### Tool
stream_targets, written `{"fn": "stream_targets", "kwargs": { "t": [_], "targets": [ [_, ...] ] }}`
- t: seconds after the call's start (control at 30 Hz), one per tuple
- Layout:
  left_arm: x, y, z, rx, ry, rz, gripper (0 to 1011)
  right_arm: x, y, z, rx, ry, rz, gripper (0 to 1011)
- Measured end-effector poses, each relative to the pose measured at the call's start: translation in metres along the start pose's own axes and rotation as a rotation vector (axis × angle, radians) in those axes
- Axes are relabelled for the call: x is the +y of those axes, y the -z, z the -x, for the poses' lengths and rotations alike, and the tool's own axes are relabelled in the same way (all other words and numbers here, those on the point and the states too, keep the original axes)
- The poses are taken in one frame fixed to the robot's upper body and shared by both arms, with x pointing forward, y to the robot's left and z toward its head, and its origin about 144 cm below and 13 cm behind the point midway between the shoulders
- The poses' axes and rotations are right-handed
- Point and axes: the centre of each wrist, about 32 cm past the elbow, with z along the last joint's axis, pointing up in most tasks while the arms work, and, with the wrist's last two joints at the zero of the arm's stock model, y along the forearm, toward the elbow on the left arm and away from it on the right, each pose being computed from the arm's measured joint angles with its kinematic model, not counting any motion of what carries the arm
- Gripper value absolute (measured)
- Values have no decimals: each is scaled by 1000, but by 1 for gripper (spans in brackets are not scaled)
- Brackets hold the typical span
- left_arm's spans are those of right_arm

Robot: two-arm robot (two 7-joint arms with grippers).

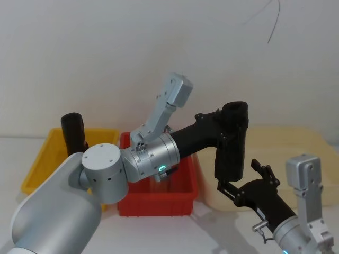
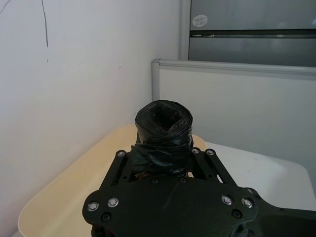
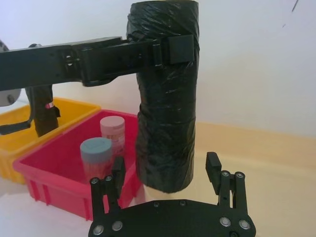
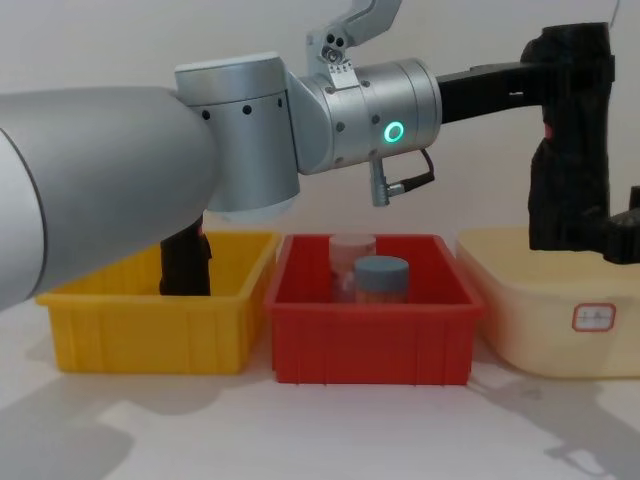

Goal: Pick up the garbage bag with the one hand and transfer it to the other hand.

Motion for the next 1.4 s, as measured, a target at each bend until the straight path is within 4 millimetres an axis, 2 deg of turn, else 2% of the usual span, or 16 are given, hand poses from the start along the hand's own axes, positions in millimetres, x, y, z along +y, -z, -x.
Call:
{"fn": "stream_targets", "kwargs": {
  "t": [0.43,0.7,0.9,0.93,1.0,1.27,1.4],
  "targets": [
    [0,0,0,1,2,0,371,25,-2,-9,-8,-13,7,995],
    [0,0,0,2,2,0,371,39,-4,-12,6,-15,19,840],
    [0,0,0,2,2,0,371,44,-5,-13,12,-18,24,658],
    [0,0,0,2,2,0,371,45,-6,-13,13,-20,26,587],
    [0,0,0,2,2,0,371,47,-6,-13,15,-21,26,552],
    [0,0,0,1,1,0,371,50,-7,-14,17,-23,26,528],
    [0,0,0,1,2,0,437,51,-8,-14,16,-23,24,528]
  ]
}}
